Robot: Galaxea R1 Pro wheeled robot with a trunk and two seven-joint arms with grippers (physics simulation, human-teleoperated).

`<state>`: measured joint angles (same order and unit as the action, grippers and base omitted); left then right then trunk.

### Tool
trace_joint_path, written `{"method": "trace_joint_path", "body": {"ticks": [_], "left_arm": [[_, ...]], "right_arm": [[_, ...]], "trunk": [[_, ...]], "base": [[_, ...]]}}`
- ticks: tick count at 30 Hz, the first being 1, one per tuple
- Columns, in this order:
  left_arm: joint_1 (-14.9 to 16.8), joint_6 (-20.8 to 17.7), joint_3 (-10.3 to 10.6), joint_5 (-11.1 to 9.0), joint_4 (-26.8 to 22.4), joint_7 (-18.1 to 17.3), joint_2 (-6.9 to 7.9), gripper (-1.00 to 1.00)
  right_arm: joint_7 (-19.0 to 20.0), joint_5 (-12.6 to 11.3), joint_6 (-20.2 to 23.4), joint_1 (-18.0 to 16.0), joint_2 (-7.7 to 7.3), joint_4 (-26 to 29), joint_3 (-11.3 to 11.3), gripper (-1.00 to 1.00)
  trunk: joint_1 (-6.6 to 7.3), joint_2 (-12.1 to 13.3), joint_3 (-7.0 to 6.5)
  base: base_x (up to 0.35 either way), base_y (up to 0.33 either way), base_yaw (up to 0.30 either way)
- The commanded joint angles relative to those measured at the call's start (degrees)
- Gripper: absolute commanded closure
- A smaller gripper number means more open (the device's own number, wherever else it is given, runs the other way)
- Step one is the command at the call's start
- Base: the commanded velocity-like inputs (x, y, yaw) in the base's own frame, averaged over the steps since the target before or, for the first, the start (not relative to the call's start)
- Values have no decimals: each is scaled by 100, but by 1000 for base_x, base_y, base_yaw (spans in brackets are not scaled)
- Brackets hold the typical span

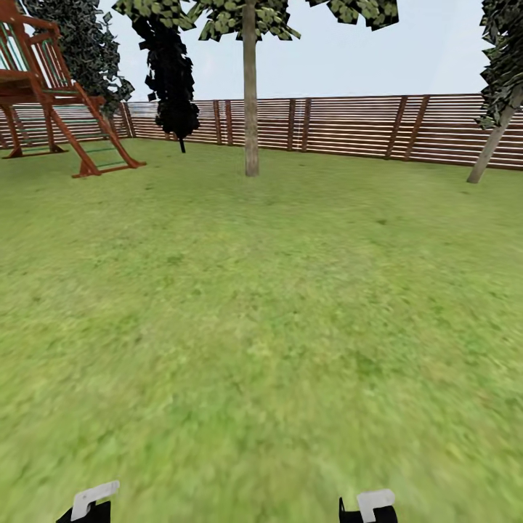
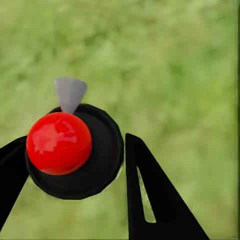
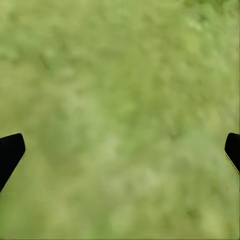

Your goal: In the garden, pick up the pesticide atomizer on the floor and spray pesticide onto both trees until each tree trunk is fully covered.

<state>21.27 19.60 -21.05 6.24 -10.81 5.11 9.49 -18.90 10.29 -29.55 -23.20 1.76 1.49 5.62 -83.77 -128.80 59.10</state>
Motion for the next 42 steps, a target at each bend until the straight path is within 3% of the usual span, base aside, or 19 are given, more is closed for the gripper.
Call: {"method": "trace_joint_path", "body": {"ticks": [1,42], "left_arm": [[0,0,1,0,-1,1,0,100],[0,0,4,0,0,1,0,100]], "right_arm": [[0,0,1,0,0,-1,0,-100],[0,1,2,0,0,-1,0,-100]], "trunk": [[0,0,0],[0,0,0]], "base": [[337,0,0],[337,0,0]]}}
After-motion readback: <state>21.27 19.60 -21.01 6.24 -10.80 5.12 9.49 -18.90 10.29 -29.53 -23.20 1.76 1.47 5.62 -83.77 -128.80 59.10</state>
